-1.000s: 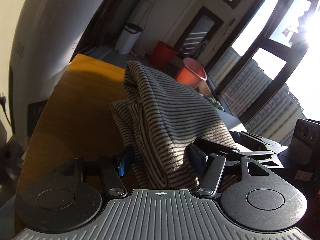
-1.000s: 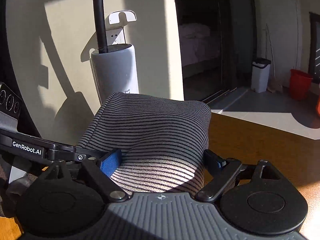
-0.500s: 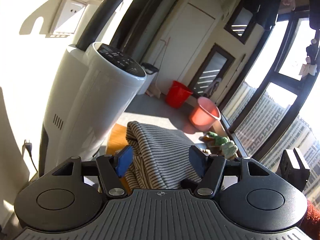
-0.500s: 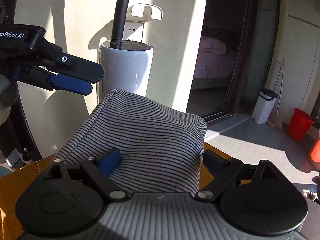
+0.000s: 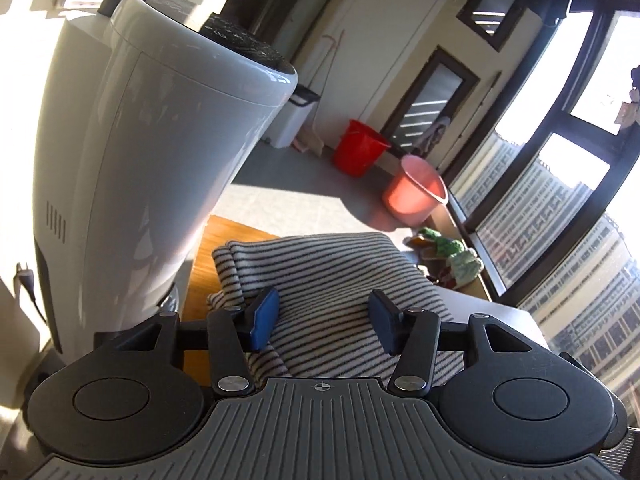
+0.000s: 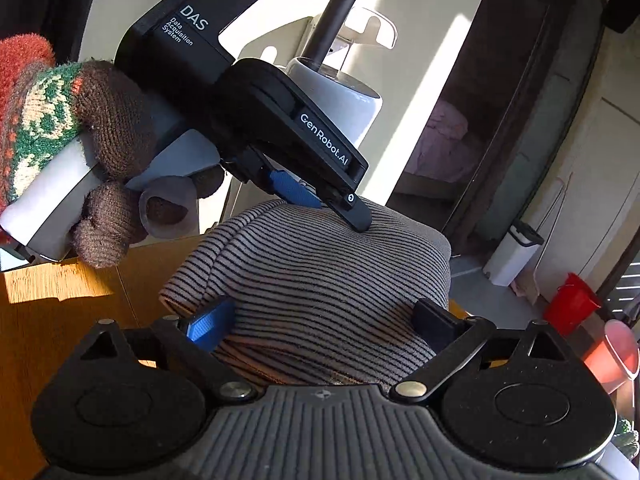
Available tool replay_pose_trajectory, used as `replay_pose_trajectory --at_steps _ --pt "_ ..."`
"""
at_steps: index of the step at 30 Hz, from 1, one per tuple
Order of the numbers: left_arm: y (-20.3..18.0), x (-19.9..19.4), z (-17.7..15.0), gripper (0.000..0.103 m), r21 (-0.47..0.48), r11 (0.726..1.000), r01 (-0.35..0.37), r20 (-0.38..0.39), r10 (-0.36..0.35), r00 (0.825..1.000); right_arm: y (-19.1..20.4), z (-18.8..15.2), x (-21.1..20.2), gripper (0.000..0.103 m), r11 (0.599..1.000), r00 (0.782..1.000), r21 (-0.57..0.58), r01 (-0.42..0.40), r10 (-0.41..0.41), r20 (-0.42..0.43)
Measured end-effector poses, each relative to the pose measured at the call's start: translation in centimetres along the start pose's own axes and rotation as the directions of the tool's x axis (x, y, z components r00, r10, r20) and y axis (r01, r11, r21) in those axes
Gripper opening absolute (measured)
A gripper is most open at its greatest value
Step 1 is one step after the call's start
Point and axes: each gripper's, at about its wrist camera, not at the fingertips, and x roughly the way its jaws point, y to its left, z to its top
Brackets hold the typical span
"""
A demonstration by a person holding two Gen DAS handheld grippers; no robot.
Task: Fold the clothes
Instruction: 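Grip the folded sweater with both grippers and carry it toward the white air purifier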
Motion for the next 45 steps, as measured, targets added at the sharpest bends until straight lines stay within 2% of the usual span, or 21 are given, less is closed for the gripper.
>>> replay_pose_trajectory --at_steps 3,7,9,10,12,15,16,18,19,20,21,23,25,26,29,31,33,36,38,41,45 --pt "0.3 0.1 0.2 0.056 -0.011 1.000 0.010 -0.014 -0.010 1.000 -0.3 -0.1 -0.3 0.097 1.000 1.000 -0.010 -0.004 0.004 0.000" --pt "-0.2 -2.8 -0.4 0.055 -0.045 0.999 -0.002 0.040 0.004 0.999 -2.1 -0.5 -2.3 0.098 0.990 0.998 0.126 -0.064 0.064 0.000" --pt "-0.5 -4.3 -0.8 0.062 -0.061 0.998 -0.009 0.068 0.013 0.998 -3.5 -1.2 -3.6 0.098 0.968 0.993 0.223 -0.115 0.112 0.027" --pt "-0.8 -5.0 -1.3 0.071 -0.062 0.998 -0.003 0.067 0.007 0.998 -4.4 -1.7 -4.2 0.098 0.950 0.991 0.280 -0.136 0.130 0.040" --pt "-1.3 -6.2 -2.5 0.073 -0.060 0.998 0.012 0.059 -0.008 0.998 -6.2 -3.1 -4.5 0.098 0.899 0.988 0.410 -0.155 0.149 0.047" --pt "-1.1 -5.8 -4.4 0.067 -0.081 0.996 0.037 -0.016 -0.038 0.999 -9.0 -5.8 -3.7 0.098 0.767 0.981 0.618 -0.174 0.188 0.043" --pt "-0.8 -5.4 -4.9 0.062 -0.099 0.994 0.043 -0.043 -0.047 0.998 -9.6 -6.5 -3.2 0.098 0.729 0.981 0.663 -0.170 0.189 0.043" --pt "0.0 -4.7 -6.1 0.063 -0.139 0.988 0.064 -0.074 -0.075 0.994 -10.1 -7.7 -2.6 0.097 0.660 0.973 0.724 -0.199 0.224 0.063" --pt "0.3 -4.5 -6.4 0.061 -0.163 0.983 0.083 -0.078 -0.096 0.992 -10.2 -8.1 -2.3 0.091 0.625 0.965 0.748 -0.223 0.250 0.079" --pt "0.7 -4.3 -6.7 0.058 -0.186 0.977 0.101 -0.081 -0.118 0.990 -10.2 -8.1 -2.0 0.080 0.599 0.957 0.762 -0.249 0.275 0.096" --pt "0.8 -4.1 -6.7 0.058 -0.190 0.976 0.108 -0.082 -0.126 0.989 -10.1 -7.7 -2.2 0.078 0.595 0.953 0.759 -0.266 0.280 0.114" --pt "0.8 -3.7 -6.6 0.057 -0.191 0.974 0.118 -0.082 -0.136 0.987 -9.9 -6.2 -3.7 0.076 0.629 0.951 0.719 -0.296 0.263 0.162" --pt "0.7 -3.4 -6.5 0.057 -0.191 0.973 0.130 -0.084 -0.149 0.985 -9.7 -4.5 -4.5 0.076 0.688 0.952 0.660 -0.301 0.251 0.173" --pt "0.6 -3.2 -6.5 0.057 -0.193 0.972 0.132 -0.083 -0.150 0.985 -9.5 -3.8 -4.6 0.076 0.717 0.956 0.634 -0.291 0.247 0.159" --pt "0.9 -2.7 -6.6 0.059 -0.209 0.969 0.129 -0.080 -0.148 0.986 -8.5 -4.1 -2.8 0.075 0.787 0.974 0.585 -0.197 0.225 0.026" --pt "0.9 -3.0 -6.3 0.060 -0.194 0.975 0.103 -0.067 -0.118 0.991 -7.9 -5.5 -2.0 0.072 0.795 0.975 0.587 -0.155 0.218 -0.037" --pt "0.6 -4.4 -5.6 0.058 -0.158 0.986 0.058 -0.024 -0.062 0.998 -7.3 -6.5 -1.9 0.071 0.806 0.979 0.576 -0.138 0.199 -0.045" --pt "-0.6 -7.0 -4.0 0.058 -0.084 0.996 0.005 0.091 0.003 0.996 -6.3 -6.1 -1.8 0.071 0.843 0.979 0.519 -0.140 0.195 -0.053" --pt "-2.2 -8.0 -2.3 0.059 -0.030 0.999 0.046 0.152 -0.041 0.988 -5.7 -5.6 -1.5 0.071 0.864 0.980 0.484 -0.136 0.188 -0.061" --pt "-3.8 -6.9 -0.8 0.061 -0.010 0.990 0.138 0.148 -0.135 0.980 -5.5 -5.4 -1.6 0.071 0.870 0.983 0.477 -0.126 0.175 -0.059" --pt "-3.2 -3.0 -1.1 0.057 -0.030 0.995 0.096 0.082 -0.093 0.992 -6.0 -5.3 -3.5 0.085 0.874 0.990 0.474 -0.107 0.136 -0.027"
